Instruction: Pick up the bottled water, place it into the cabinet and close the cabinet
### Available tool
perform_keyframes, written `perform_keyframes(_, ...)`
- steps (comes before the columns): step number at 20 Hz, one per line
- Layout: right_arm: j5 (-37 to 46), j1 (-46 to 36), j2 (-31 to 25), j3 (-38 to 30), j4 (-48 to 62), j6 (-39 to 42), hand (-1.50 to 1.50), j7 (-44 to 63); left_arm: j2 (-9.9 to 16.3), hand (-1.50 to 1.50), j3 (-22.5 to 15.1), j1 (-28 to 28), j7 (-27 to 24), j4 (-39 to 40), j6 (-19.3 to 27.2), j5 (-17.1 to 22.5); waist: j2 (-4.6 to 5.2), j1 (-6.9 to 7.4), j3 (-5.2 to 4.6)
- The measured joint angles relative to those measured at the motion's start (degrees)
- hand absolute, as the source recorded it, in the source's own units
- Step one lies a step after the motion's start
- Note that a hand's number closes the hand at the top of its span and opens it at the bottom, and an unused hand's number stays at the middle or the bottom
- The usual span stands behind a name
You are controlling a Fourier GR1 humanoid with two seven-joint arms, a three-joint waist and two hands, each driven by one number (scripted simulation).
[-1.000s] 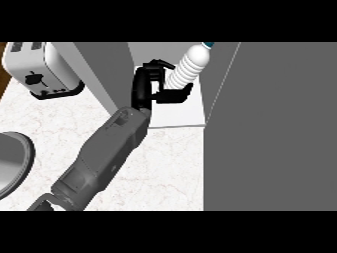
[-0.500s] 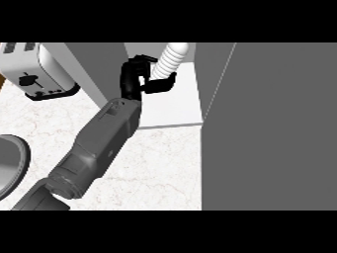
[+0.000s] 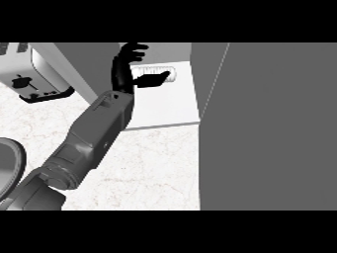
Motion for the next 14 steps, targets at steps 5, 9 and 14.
perform_keyframes(5, -0.4, -0.7, -0.3, 0.0, 0.1, 0.6, -1.50, 0.1, 0.1, -1.50, 0.4, -1.9, -0.8, 2.0, 1.3, -0.4, 0.25, -0.33, -0.02)
perform_keyframes(9, -0.8, -0.4, -1.1, -0.6, 0.1, 1.5, -1.50, 0.0, 0.3, -1.50, 0.9, -3.2, -1.3, 1.7, -2.1, -0.4, 0.23, -0.39, -0.04)
perform_keyframes(14, -1.0, 0.3, -1.0, 0.0, 0.3, 2.3, -1.50, -0.2, 0.4, -1.50, 3.5, -3.2, -5.8, -1.3, -8.4, 1.6, -0.05, 0.15, -0.06)
